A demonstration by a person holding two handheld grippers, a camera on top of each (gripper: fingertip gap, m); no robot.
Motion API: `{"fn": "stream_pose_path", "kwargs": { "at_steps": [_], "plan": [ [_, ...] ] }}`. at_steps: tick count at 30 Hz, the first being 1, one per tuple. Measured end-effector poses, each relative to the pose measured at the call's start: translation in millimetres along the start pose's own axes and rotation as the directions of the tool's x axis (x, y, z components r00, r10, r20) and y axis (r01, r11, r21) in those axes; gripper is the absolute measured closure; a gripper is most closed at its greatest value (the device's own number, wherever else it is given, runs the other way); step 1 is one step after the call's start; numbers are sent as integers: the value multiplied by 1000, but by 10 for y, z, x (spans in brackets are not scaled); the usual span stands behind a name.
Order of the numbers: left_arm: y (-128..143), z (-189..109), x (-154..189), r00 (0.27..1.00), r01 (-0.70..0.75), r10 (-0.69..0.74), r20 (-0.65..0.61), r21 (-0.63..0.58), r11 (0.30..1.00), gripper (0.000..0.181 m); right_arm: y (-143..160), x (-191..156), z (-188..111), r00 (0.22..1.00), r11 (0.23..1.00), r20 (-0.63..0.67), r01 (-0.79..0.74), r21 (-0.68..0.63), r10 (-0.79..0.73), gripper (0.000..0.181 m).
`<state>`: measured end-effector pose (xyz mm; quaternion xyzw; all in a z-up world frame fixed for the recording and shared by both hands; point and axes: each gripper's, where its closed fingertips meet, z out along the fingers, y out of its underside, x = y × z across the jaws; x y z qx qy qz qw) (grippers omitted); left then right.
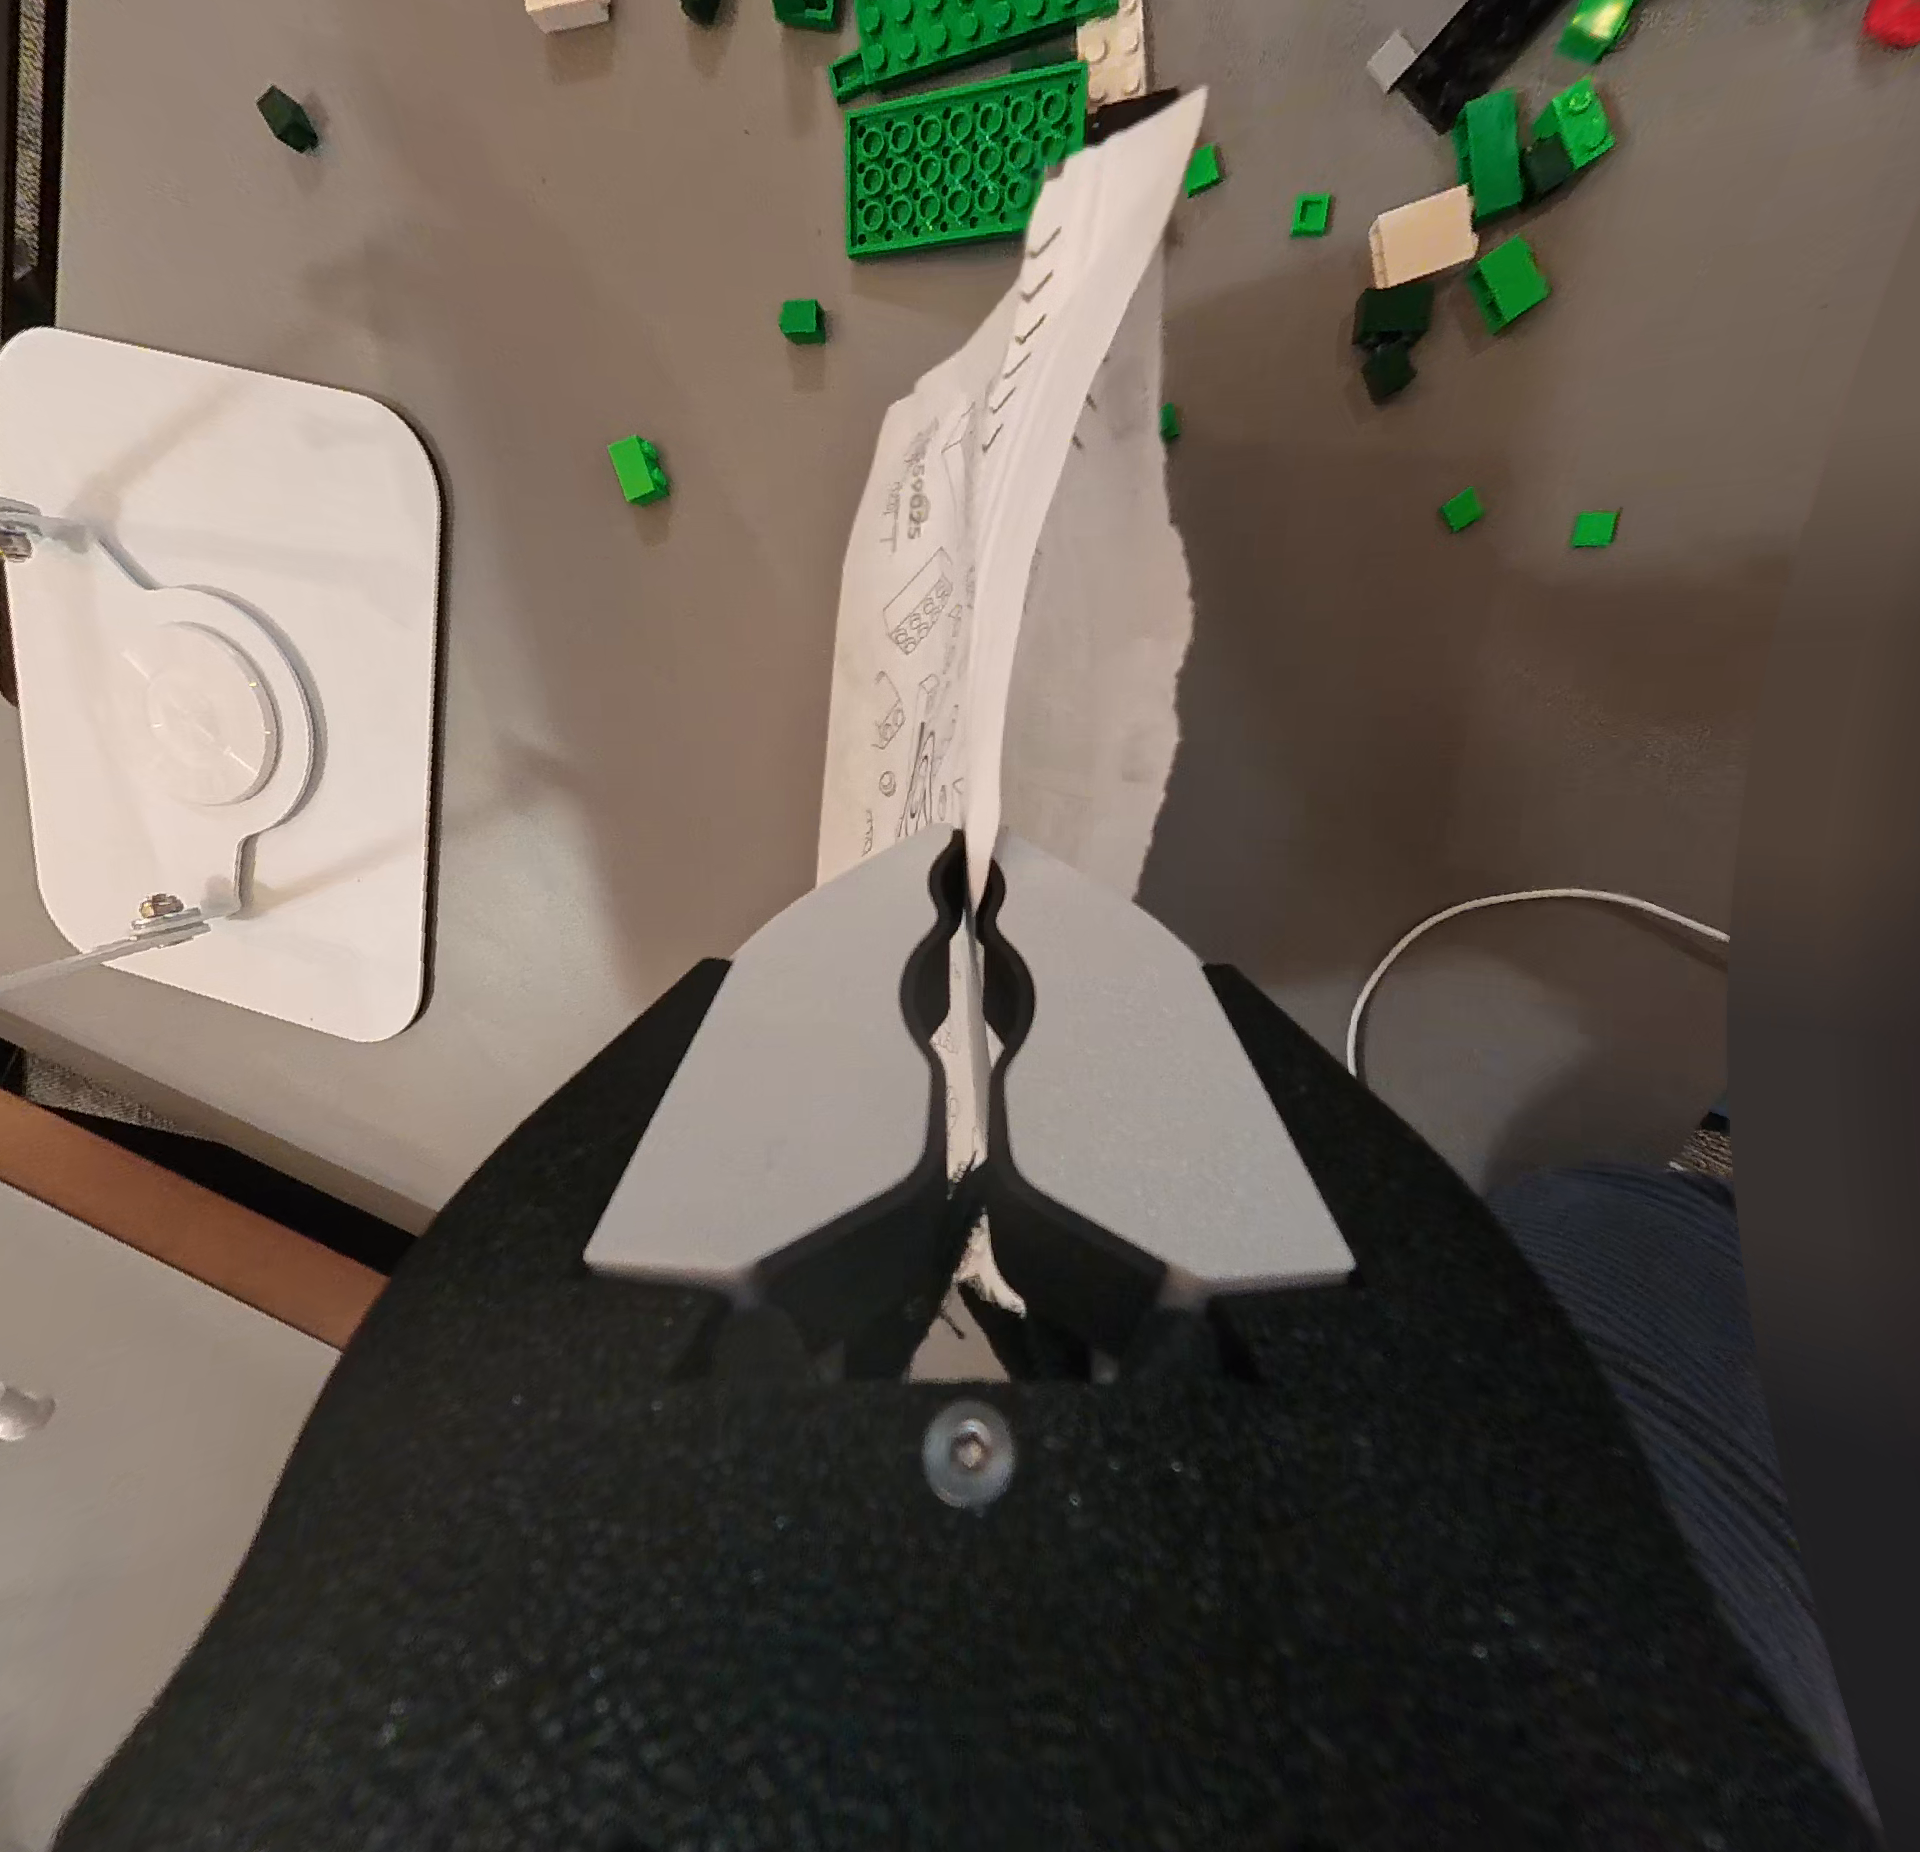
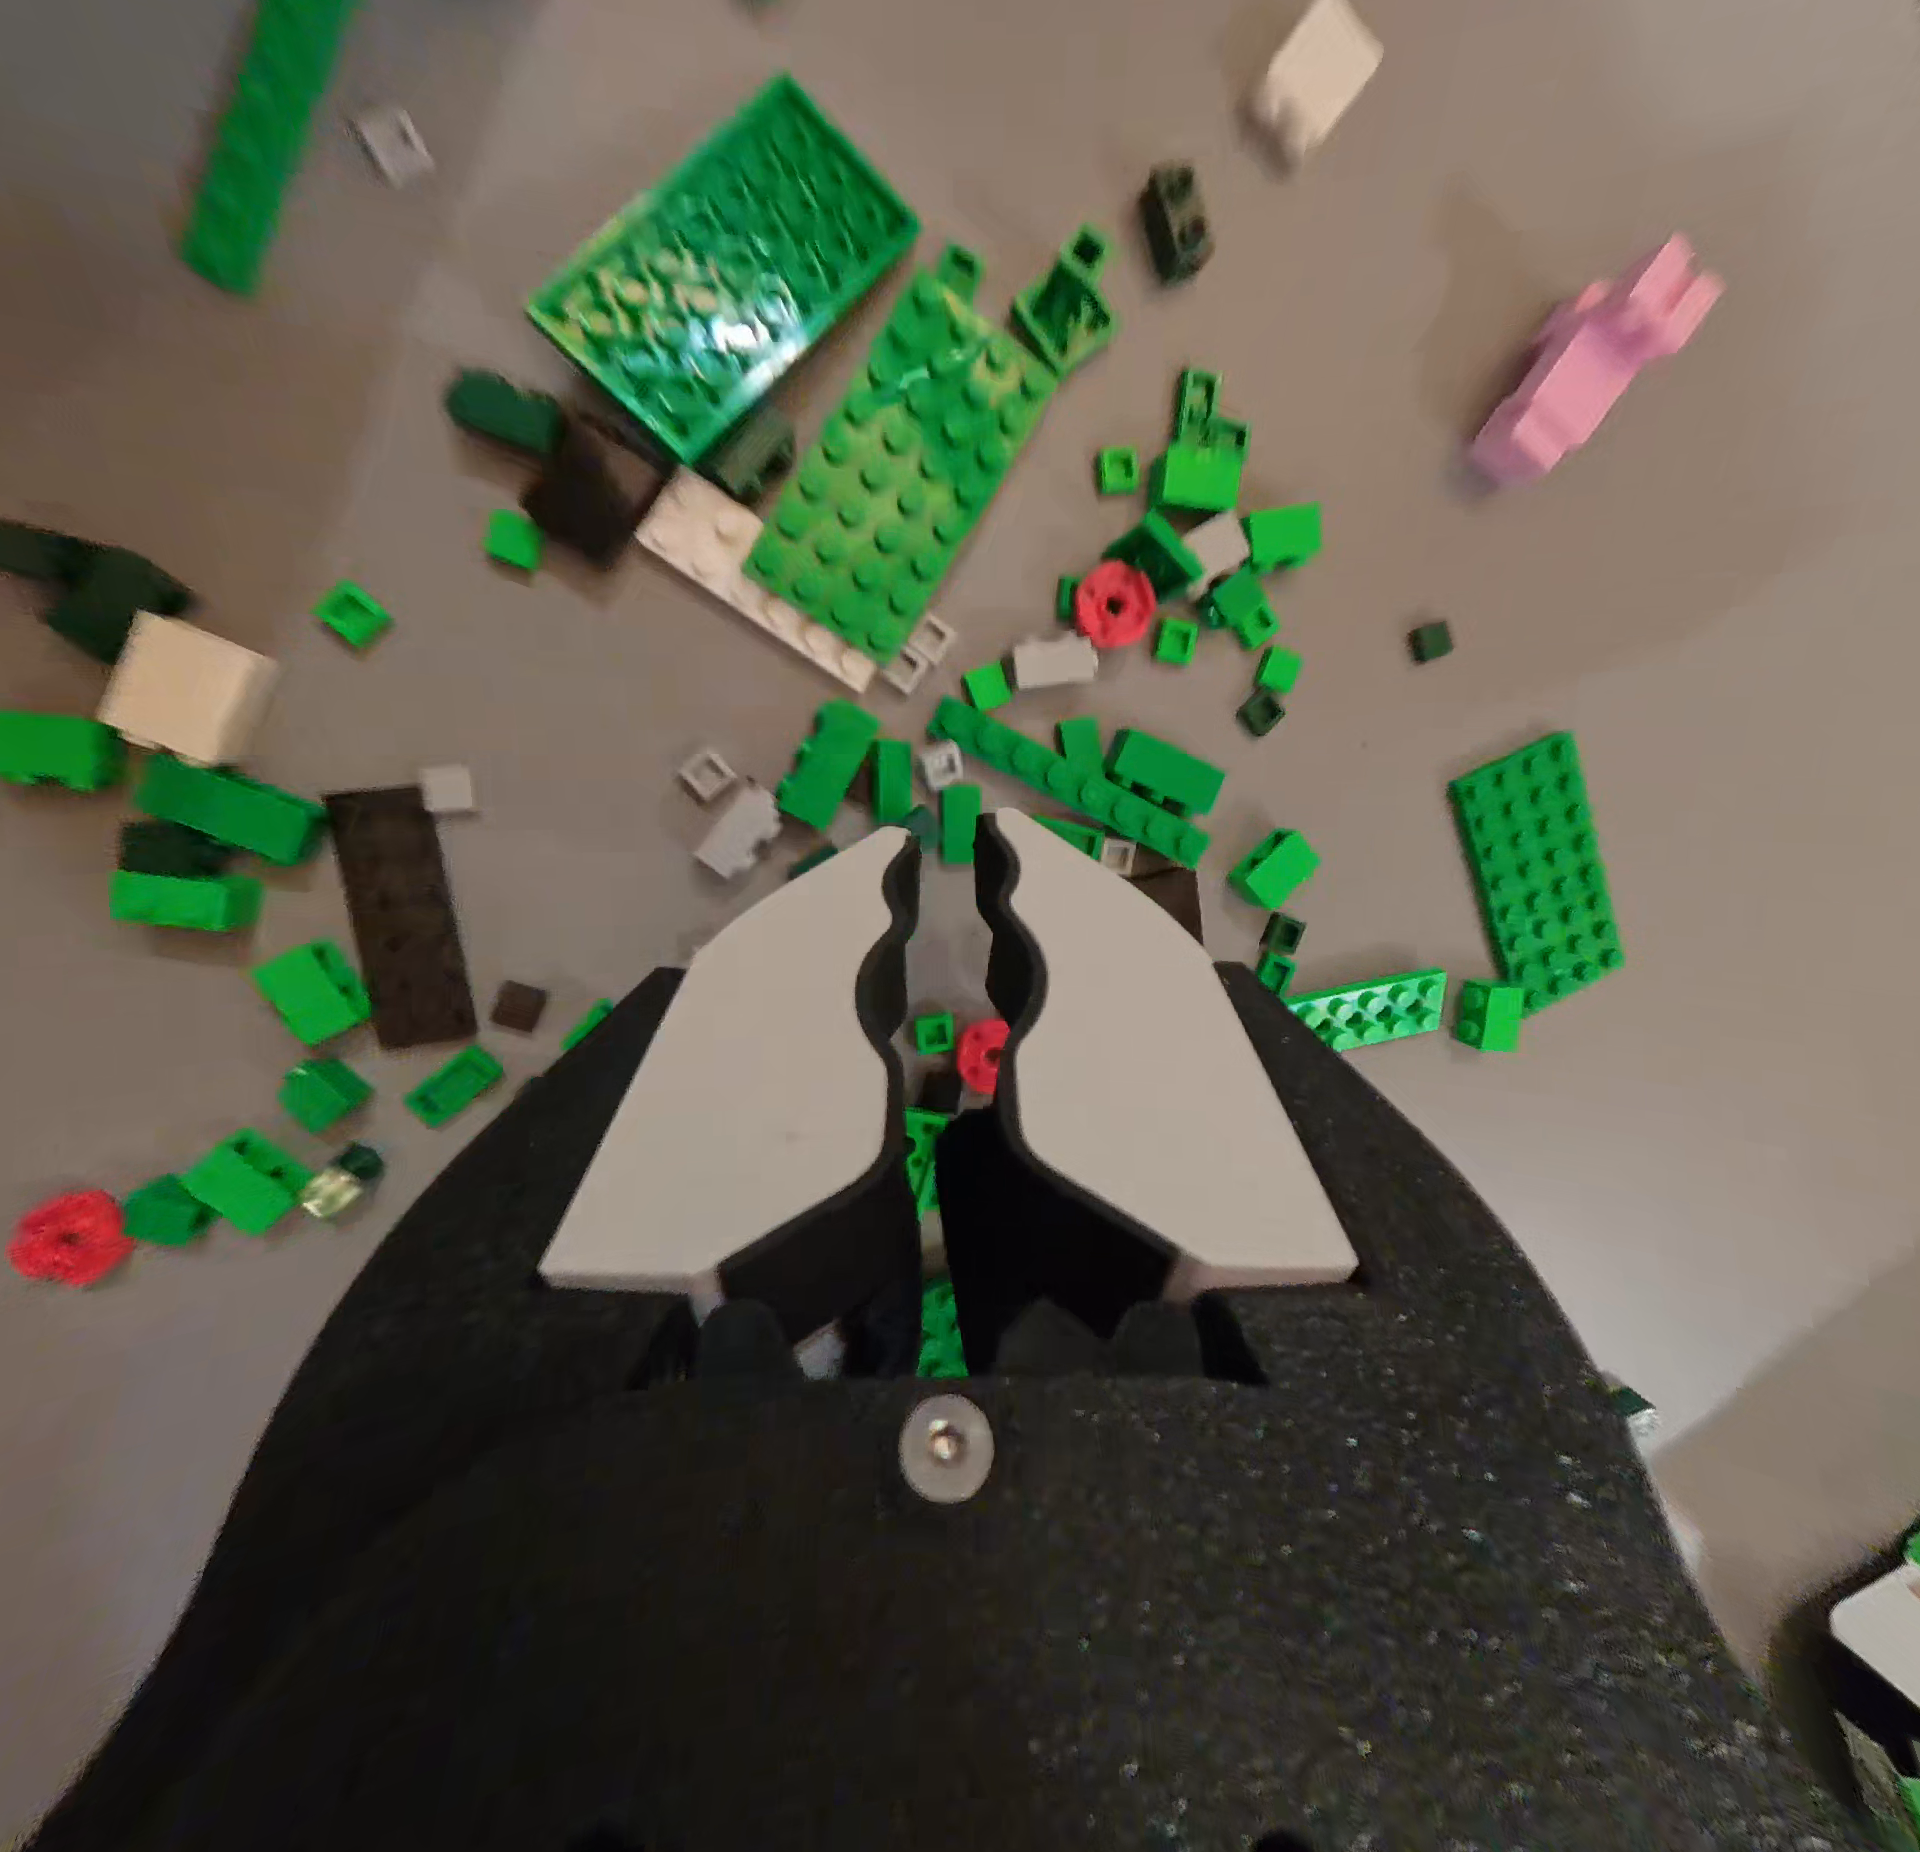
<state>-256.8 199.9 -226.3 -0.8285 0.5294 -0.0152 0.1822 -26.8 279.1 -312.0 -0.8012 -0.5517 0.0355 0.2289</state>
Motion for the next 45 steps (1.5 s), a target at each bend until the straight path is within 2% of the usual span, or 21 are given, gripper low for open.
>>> {"fn": "stream_pose_path", "kwargs": {
  "at_steps": [5,11,15,19,22,24,27,29,32,34,38,41,45],
  "plan": [
    [-17,-2,17,1000,-10,10,-3,2,1000,181,62,11,111,993,999,109,-45,3,44,164],
    [-19,-2,18,1000,-9,9,-4,4,1000,181,81,57,210,993,999,122,-4,-37,9,164],
    [-18,-5,22,1000,-11,11,-4,4,1000,181,67,46,238,986,998,164,-12,-54,21,174],
    [-21,-3,23,1000,-13,13,-4,4,1000,181,50,55,211,988,999,155,5,-54,3,174],
    [-23,-3,17,1000,-11,11,-3,5,1000,181,-214,-67,10,985,998,168,24,56,-33,174],
    [-24,-3,6,1000,-9,9,0,6,1000,181,-586,-315,-273,972,972,201,72,222,-118,174],
    [-29,-2,-12,1000,-9,9,8,8,1000,181,-1200,-824,-788,930,846,186,188,499,-316,174],
    [-37,0,-20,1000,-12,11,13,9,1000,181,-1511,-1106,-988,905,753,112,268,601,-411,174],
    [-46,3,-17,1000,-19,19,17,6,1000,181,-1758,-1313,-927,870,694,-33,415,589,-492,174],
    [-49,1,-14,1000,-23,23,19,5,1000,181,-1831,-1325,-779,847,687,-111,492,535,-519,174],
    [-56,-13,-7,999,-27,27,22,11,1000,181,-1852,-1392,-572,839,712,-74,500,493,-538,172],
    [-58,-13,-4,999,-29,28,22,10,1000,181,-1872,-1372,-558,849,718,-80,488,497,-522,164],
    [-64,-12,-3,999,-31,31,22,12,999,181,-1864,-1337,-559,851,721,-98,494,486,-517,164]
  ]
}}
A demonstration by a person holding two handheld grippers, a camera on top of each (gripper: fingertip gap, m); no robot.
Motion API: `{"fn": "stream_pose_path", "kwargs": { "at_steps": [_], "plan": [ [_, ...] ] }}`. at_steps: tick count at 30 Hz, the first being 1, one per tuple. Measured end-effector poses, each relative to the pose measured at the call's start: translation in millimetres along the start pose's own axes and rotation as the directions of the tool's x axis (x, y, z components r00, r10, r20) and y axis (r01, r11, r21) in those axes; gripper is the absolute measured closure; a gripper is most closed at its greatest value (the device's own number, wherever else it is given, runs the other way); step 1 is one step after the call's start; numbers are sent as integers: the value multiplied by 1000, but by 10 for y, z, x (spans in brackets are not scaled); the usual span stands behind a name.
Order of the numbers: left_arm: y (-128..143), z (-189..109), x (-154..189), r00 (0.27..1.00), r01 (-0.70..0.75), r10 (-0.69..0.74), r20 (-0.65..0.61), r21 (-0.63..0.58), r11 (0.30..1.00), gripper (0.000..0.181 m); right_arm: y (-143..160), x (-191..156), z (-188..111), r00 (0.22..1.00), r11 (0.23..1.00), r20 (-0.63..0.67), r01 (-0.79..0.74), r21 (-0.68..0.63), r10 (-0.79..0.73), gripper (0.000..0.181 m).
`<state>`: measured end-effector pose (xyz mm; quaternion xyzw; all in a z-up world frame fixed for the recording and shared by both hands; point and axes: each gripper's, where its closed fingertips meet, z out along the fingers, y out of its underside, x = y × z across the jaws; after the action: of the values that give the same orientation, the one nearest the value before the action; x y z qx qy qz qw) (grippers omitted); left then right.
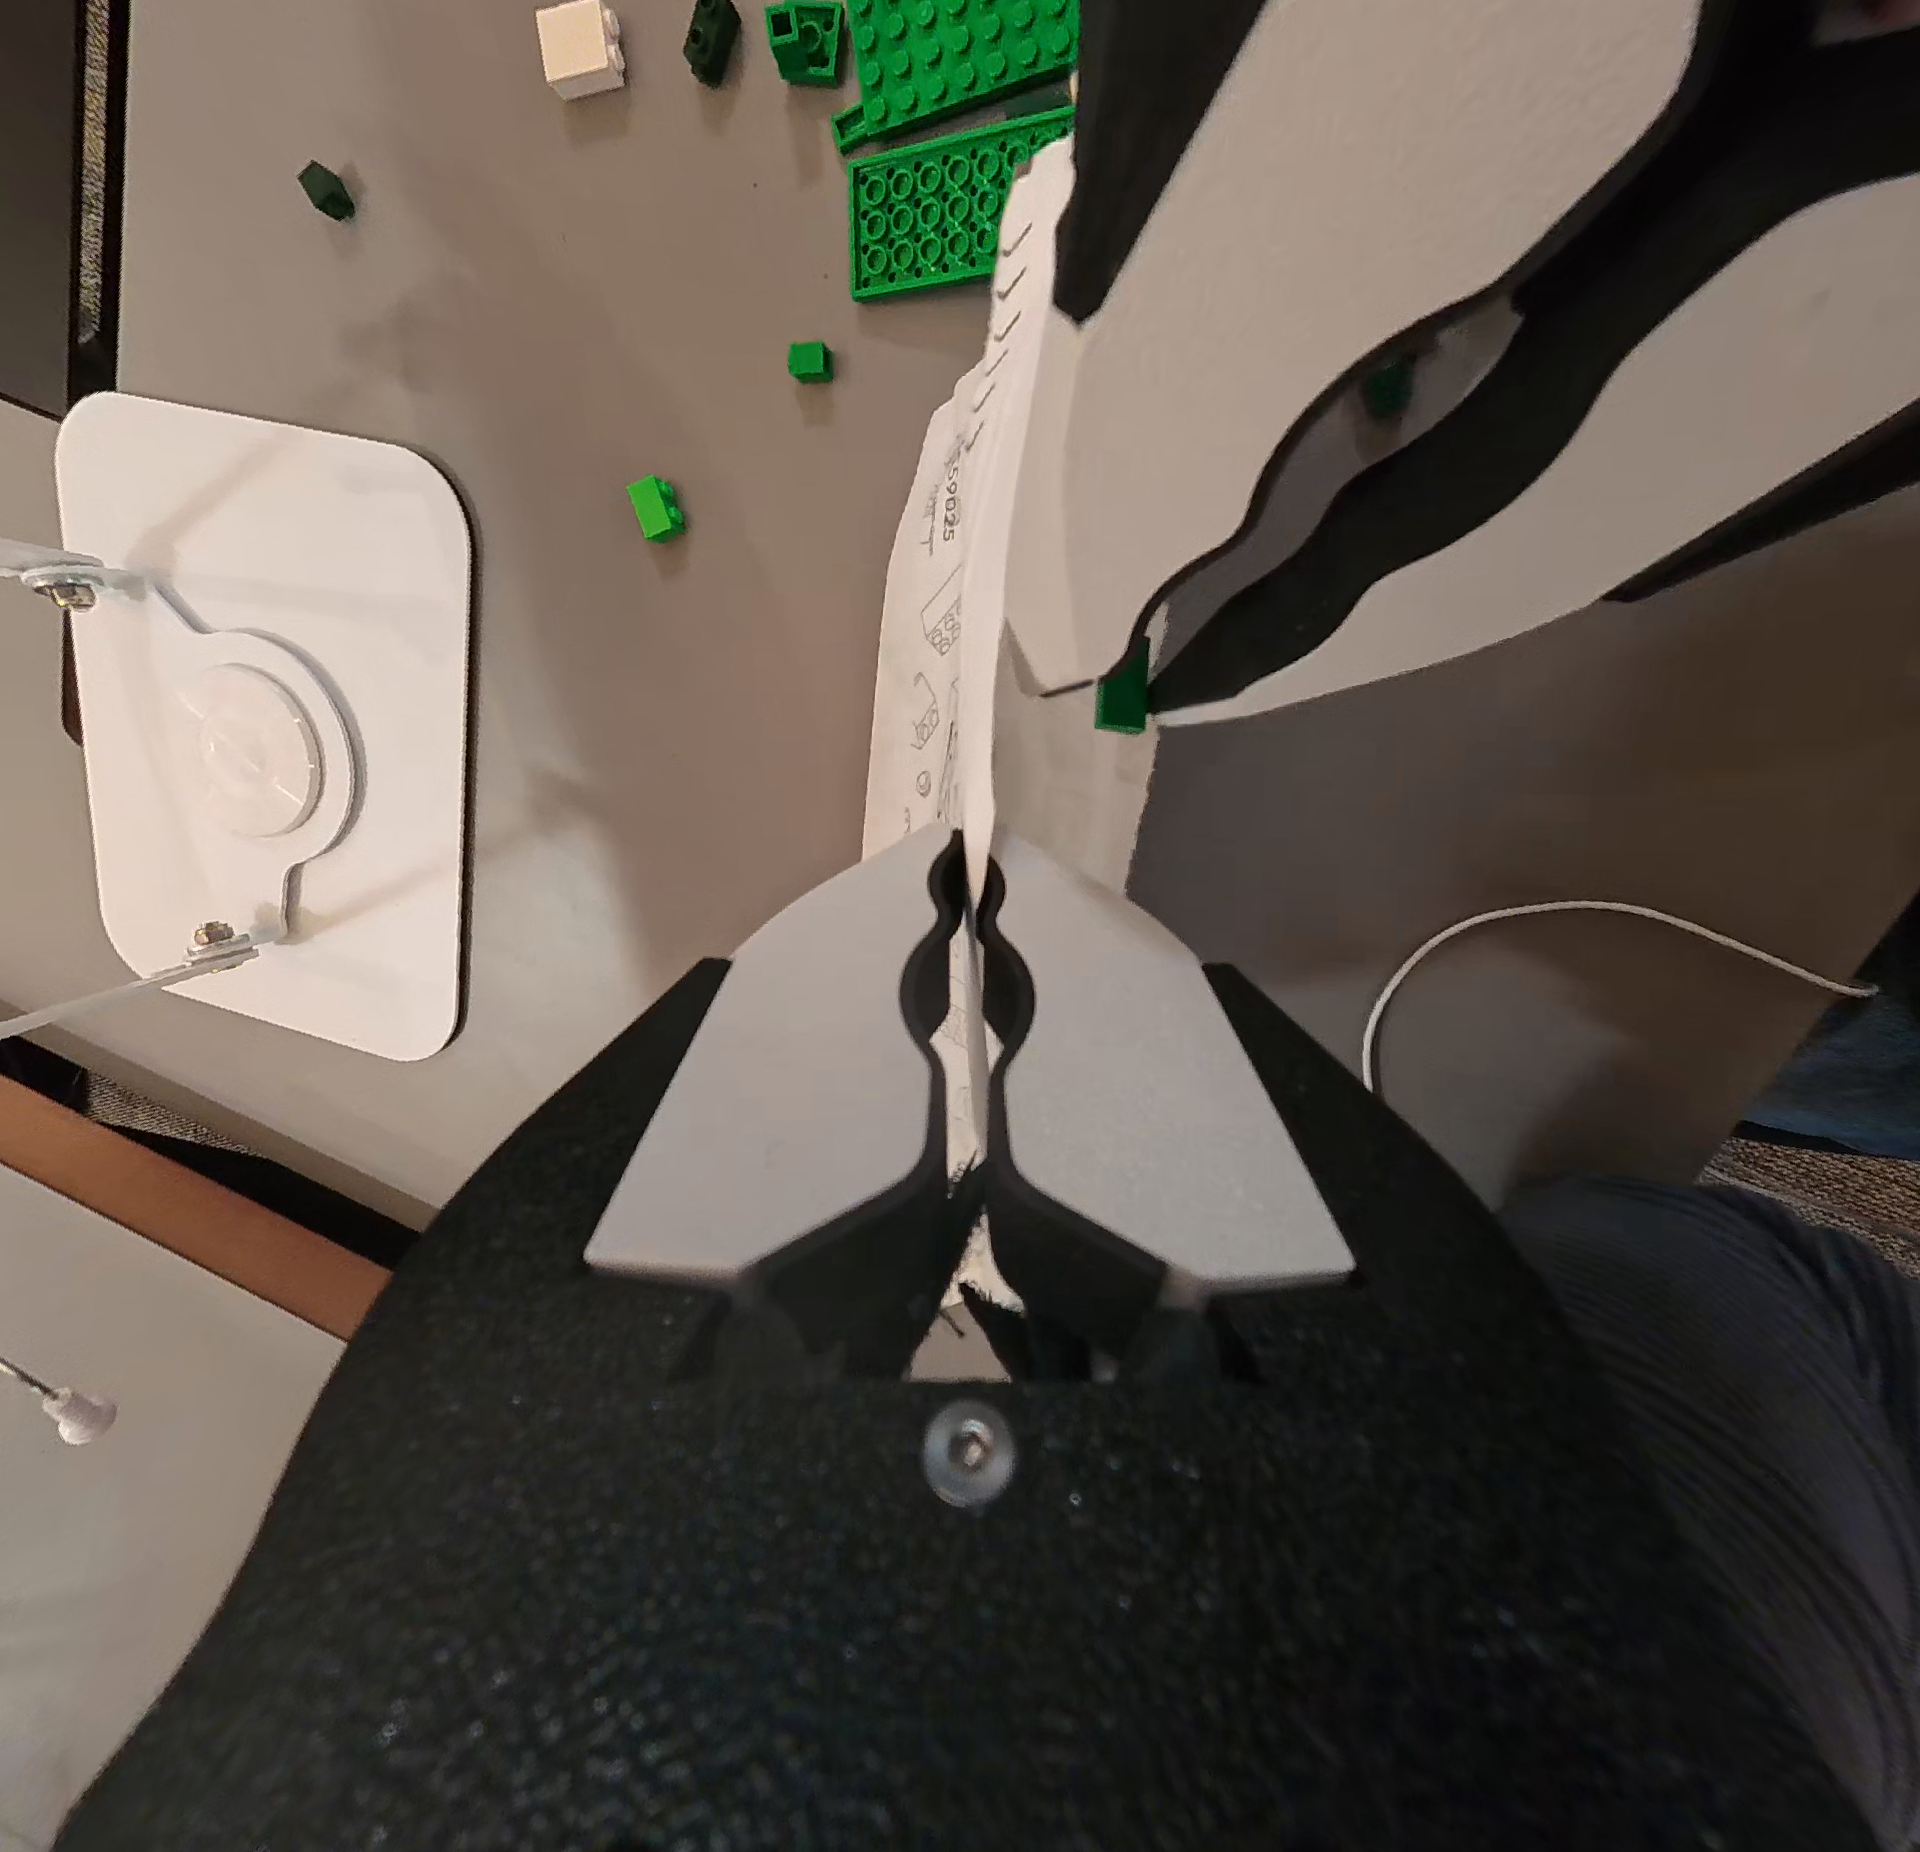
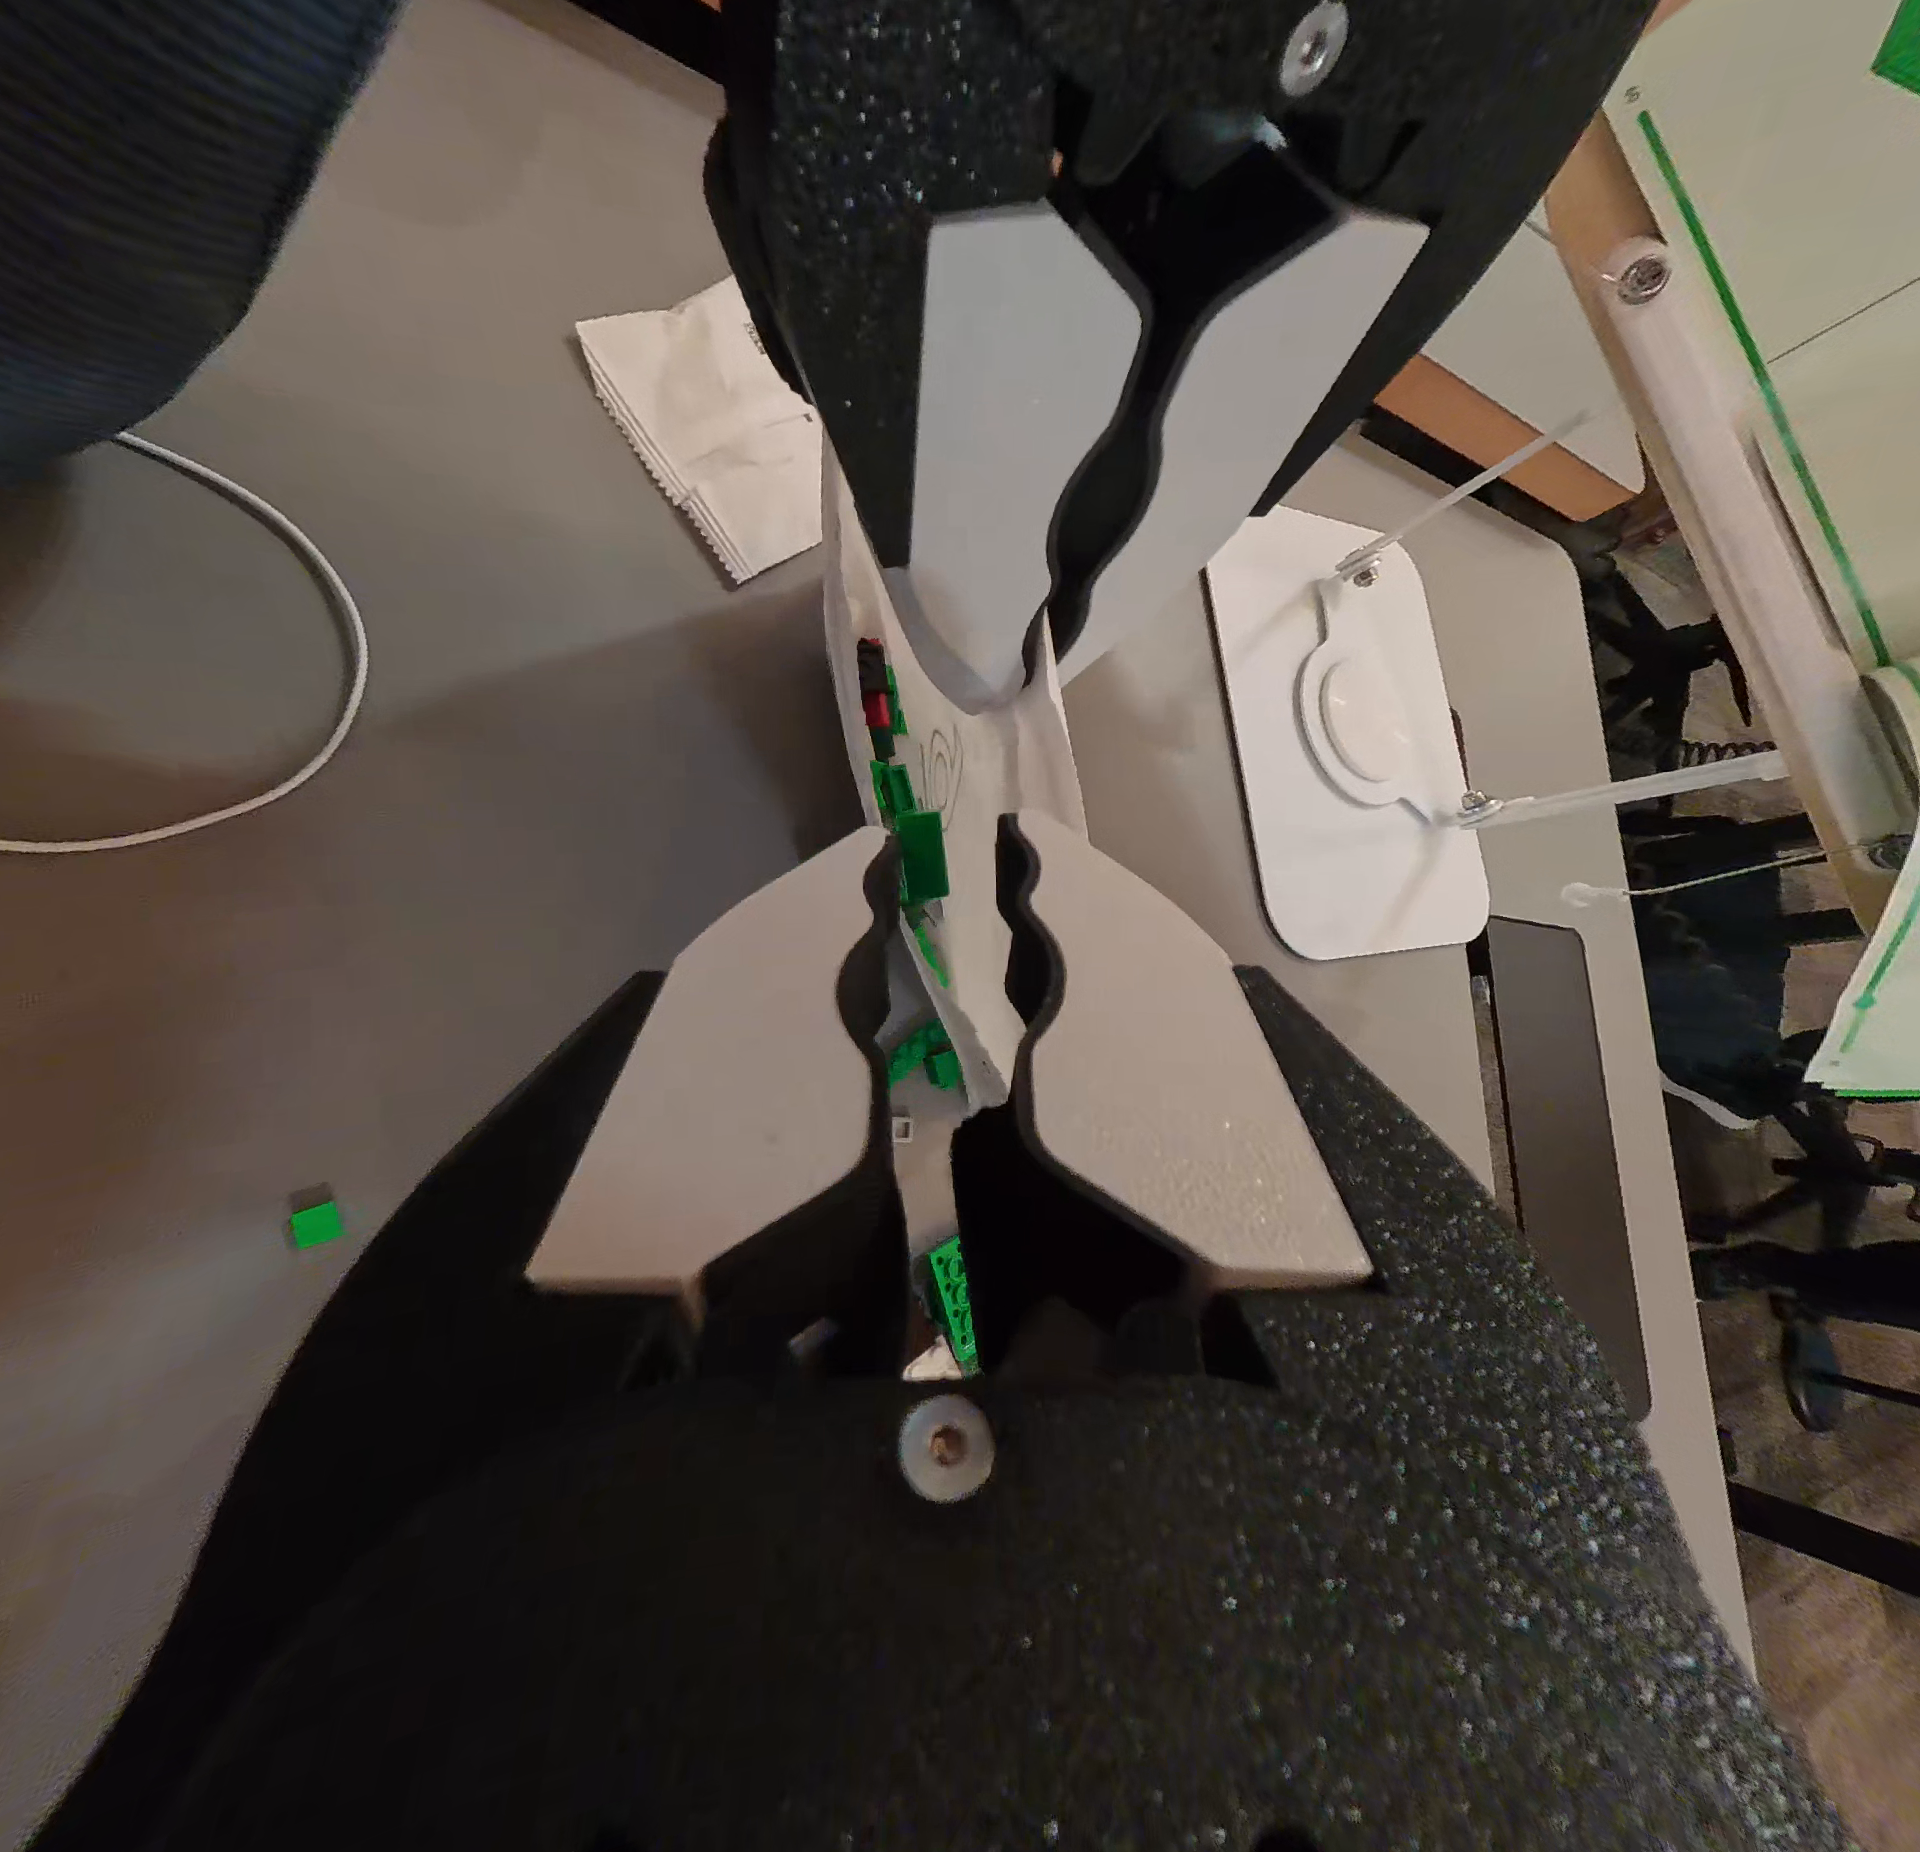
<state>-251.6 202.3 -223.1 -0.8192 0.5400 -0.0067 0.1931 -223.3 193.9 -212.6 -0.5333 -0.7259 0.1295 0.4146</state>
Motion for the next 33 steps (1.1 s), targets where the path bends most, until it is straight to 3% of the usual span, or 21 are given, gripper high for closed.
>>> {"fn": "stream_pose_path", "kwargs": {
  "at_steps": [10,28,33],
  "plan": [
    [-24,-5,32,1000,-15,15,0,0,1000,181,46,145,-31,994,999,-109,17,-41,-21,162],
    [-7,-34,-14,1000,-7,7,26,9,1000,181,34,198,-178,983,1000,-183,10,-28,-15,155],
    [23,-40,-36,1000,5,-5,24,17,1000,181,317,8,-372,977,994,-187,-100,41,106,158]
  ]
}}
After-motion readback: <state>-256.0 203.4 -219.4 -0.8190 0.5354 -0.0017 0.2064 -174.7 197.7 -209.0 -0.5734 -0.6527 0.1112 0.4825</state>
